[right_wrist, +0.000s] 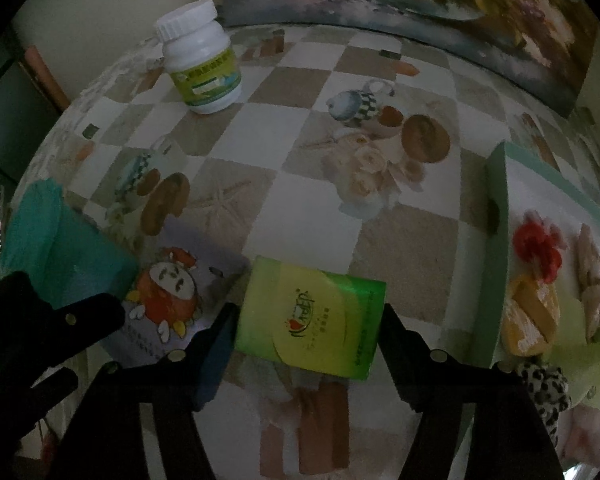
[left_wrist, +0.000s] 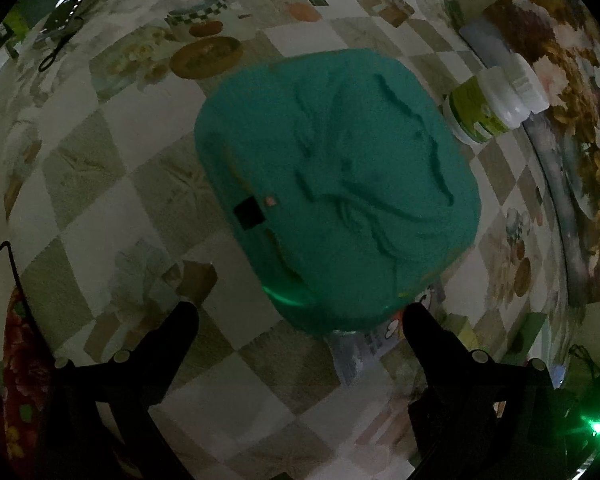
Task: Organize soft objects
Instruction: 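Reach the right tool to the green tissue pack and grasp it, then carry the green tissue pack toward the tray with the right tool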
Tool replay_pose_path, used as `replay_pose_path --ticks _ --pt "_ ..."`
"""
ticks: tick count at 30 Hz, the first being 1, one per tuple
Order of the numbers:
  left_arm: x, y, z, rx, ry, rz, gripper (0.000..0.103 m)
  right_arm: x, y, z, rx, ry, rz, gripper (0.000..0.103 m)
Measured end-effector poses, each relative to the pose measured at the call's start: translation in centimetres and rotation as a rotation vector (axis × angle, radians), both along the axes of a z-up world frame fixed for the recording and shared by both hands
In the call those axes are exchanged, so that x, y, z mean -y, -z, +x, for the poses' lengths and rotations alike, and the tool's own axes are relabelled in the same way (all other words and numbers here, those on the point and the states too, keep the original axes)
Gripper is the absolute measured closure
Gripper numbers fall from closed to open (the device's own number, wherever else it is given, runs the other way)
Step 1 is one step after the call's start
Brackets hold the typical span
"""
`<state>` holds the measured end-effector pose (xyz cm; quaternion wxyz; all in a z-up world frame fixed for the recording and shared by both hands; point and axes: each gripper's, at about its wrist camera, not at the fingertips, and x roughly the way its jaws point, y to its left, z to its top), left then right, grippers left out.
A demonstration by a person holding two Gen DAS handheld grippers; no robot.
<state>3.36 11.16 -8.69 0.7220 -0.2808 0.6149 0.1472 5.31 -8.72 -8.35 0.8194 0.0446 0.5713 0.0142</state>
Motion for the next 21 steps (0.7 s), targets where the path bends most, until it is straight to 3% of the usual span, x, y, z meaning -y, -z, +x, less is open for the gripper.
replay_pose_path --ticks 12,21 --pt "1.8 0.7 0.2 -0.011 0.096 -0.013 0.001 1.0 -1.5 -2.4 0.007 0.002 0.036 0.032" --pt "1.6 0.9 0.7 -0.009 0.114 -0.034 0.001 1.3 -3.7 -3.9 0.031 0.009 0.035 0.032"
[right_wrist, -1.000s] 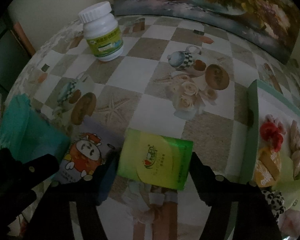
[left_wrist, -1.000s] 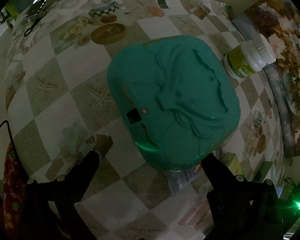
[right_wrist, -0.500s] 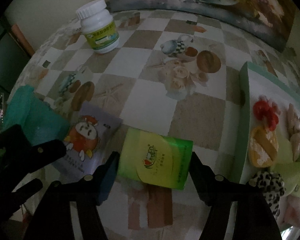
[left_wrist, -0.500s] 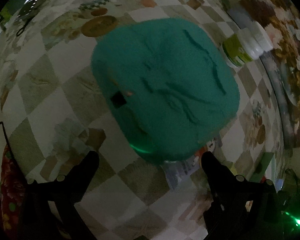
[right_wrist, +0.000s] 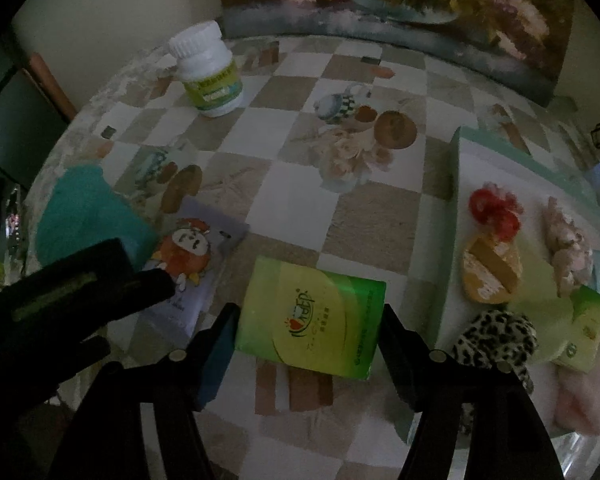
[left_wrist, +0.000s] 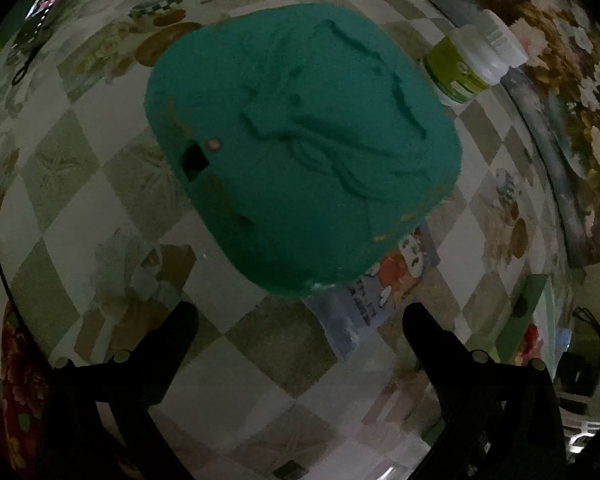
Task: Organize soft objects
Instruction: 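Carry the green tissue pack toward the tray with the right tool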
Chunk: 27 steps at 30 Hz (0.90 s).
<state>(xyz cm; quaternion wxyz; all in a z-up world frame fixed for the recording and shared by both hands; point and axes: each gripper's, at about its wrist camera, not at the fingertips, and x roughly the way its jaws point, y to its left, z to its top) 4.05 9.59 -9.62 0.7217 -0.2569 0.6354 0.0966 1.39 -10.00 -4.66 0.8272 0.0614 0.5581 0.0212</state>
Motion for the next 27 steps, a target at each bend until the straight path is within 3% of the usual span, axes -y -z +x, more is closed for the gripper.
replay_pose_path --ticks 6,19,27 --pt "-0.2 -0.8 -0.3 0.028 0.041 -0.005 0.001 1.3 -1.8 -1.4 0.028 0.069 -0.039 0.032" --pt "2.4 -1.0 -0.2 0.044 0.159 0.039 0.002 5.8 -3.7 -4.3 0.058 0.216 0.033 0.032" --pt "4.5 -1.1 0.3 0.053 0.222 0.020 0.025 5.6 -4.3 -4.4 0.084 0.204 0.037 0.032"
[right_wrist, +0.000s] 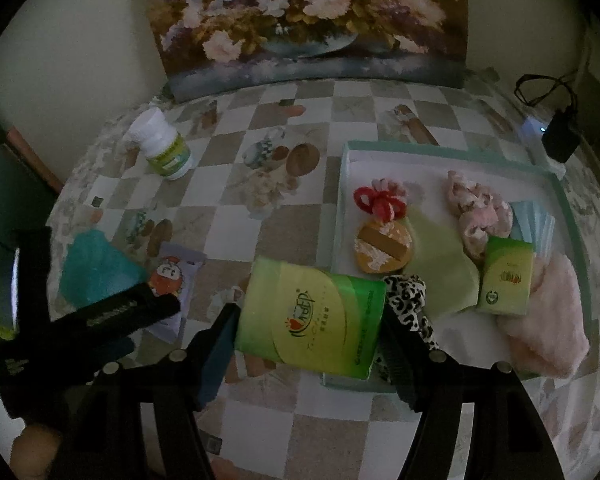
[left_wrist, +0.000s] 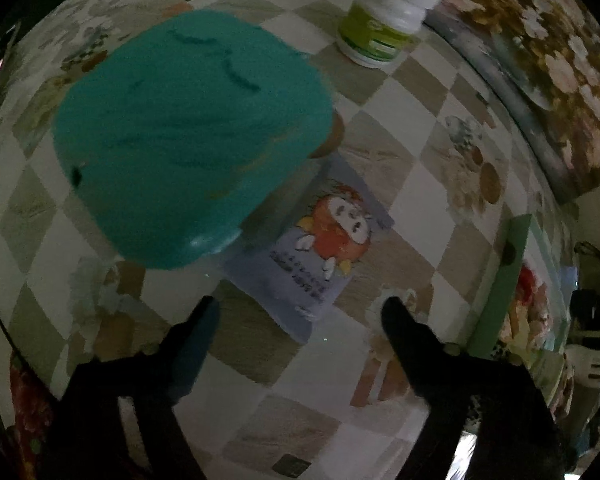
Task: Organize soft objects
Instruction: 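Carry the green tissue pack toward the tray with the right tool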
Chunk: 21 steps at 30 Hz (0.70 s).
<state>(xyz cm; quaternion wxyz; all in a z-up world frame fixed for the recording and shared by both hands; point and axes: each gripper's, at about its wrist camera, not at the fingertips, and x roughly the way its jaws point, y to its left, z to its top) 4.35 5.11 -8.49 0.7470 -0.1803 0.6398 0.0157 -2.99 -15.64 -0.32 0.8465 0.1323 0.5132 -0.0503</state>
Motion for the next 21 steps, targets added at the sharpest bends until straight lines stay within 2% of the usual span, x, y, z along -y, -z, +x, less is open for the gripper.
replay_pose_path --ticks 3,7,9,10,12,14,18,21 --pt "0.8 0.2 0.2 0.004 0.026 -0.011 0.031 0.1 -0.2 0.0 0.009 -0.002 0.007 0.032" --pt "1.9 1.1 0.4 -0.021 0.044 -0.039 0.050 0.5 -0.3 -0.1 0.017 0.003 0.020 0.032" --pt "1.9 0.7 0.4 -0.008 0.053 -0.041 0.057 0.6 -0.4 -0.1 0.018 0.008 0.023 0.032" --pt "2.1 0.6 0.4 0.000 0.060 -0.052 0.065 0.7 -0.4 -0.1 0.018 0.010 0.026 0.032" --pt "2.2 0.6 0.3 -0.005 0.068 -0.059 0.071 0.8 -0.4 -0.1 0.018 0.012 0.030 0.032" --pt "2.3 0.9 0.3 -0.019 0.068 -0.080 0.082 0.9 -0.4 -0.1 0.017 0.011 0.031 0.032" --pt "2.3 0.7 0.1 -0.019 0.071 -0.100 0.085 0.9 -0.4 -0.1 0.019 0.011 0.031 0.032" --pt "2.8 1.0 0.0 -0.037 0.085 -0.144 0.085 0.9 -0.4 -0.1 0.018 0.011 0.031 0.032"
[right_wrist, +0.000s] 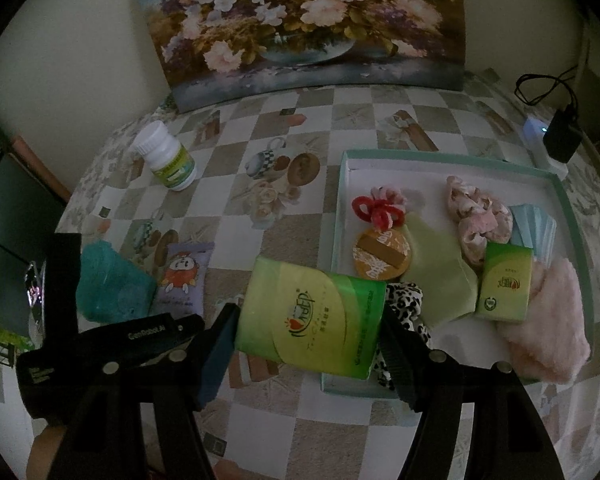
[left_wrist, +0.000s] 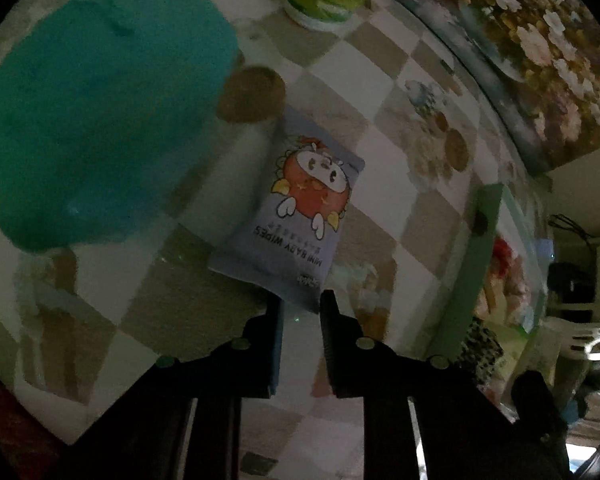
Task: Organize soft objects
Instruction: 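Carry the green tissue pack toward the tray with the right tool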
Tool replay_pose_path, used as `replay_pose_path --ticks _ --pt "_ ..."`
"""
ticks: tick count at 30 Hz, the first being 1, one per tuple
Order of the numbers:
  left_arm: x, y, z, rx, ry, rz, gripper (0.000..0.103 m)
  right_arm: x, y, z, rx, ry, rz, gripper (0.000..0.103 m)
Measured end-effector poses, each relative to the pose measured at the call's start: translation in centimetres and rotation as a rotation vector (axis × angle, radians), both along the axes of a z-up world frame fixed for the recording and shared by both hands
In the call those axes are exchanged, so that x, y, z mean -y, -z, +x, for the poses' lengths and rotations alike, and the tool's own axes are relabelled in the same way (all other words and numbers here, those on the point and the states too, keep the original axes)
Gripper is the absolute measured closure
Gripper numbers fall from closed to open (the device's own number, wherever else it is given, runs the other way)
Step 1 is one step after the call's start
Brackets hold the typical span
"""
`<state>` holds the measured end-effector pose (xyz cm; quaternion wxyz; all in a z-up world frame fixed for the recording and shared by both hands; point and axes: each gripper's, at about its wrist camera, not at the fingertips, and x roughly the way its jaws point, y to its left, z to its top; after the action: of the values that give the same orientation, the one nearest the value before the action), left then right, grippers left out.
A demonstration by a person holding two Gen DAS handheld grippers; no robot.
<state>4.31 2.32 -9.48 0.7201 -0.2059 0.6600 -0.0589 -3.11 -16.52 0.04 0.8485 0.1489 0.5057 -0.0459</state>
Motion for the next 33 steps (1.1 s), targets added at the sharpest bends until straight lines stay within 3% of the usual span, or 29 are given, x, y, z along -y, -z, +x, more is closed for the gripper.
replay_pose_path --ticks 12,17,21,23,29,33 --pt "2.5 -0.4 -0.5 -0.025 0.114 0.012 0.084 0.4 0.2 0.1 -0.006 0.004 0.001 0.032" --pt "3.5 -1.9 -0.6 0.020 0.149 0.046 0.068 0.9 0.3 0.0 -0.010 0.014 0.006 0.032" --pt "4.4 -3.2 -0.8 0.070 0.185 0.073 0.066 1.4 0.3 0.0 -0.013 0.030 0.011 0.032" --pt "5.0 -3.7 -0.9 0.082 0.210 0.078 0.058 1.7 0.4 -0.1 -0.014 0.037 0.013 0.032" --pt "5.4 -4.8 -0.9 0.117 0.243 0.090 0.055 2.2 0.6 0.0 -0.020 0.050 0.018 0.032" --pt "5.1 -5.4 -0.4 0.166 0.234 0.147 0.054 2.3 0.6 0.0 -0.020 0.050 0.014 0.032"
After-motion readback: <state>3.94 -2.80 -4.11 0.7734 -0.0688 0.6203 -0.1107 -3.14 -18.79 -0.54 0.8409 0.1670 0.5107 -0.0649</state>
